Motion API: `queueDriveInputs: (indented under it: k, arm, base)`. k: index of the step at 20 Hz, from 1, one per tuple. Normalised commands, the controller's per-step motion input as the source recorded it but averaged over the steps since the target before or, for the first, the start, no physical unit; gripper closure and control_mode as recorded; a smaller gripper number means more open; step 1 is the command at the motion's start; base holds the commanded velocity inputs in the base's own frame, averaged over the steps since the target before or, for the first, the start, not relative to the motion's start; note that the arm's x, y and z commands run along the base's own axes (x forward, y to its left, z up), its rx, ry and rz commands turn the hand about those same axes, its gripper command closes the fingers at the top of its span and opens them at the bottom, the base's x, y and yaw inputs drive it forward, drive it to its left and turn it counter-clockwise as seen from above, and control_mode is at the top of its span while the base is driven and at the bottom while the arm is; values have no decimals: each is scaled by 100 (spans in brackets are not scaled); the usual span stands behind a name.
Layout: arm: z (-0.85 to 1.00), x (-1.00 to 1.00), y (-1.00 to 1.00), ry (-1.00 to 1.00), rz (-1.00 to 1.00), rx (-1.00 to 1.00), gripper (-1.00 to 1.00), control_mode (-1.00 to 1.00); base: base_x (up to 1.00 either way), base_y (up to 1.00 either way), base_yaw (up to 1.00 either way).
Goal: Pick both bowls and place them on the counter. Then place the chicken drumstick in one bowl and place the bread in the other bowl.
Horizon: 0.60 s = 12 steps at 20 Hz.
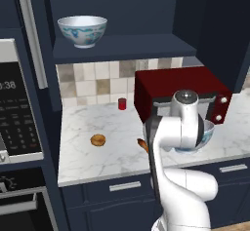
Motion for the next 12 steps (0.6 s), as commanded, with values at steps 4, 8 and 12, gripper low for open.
queueDriveInputs:
  k: [4,8,12]
  arm:
    - [-45,9,-7,-26,-18,12,100,-100]
    - [-42,15,-1,-19,-17,17,100,-100]
    - [-39,13,2,-16,-20,10,100,-100]
  base:
    - [0,0,0]
    - [0,0,0]
    - [0,0,0]
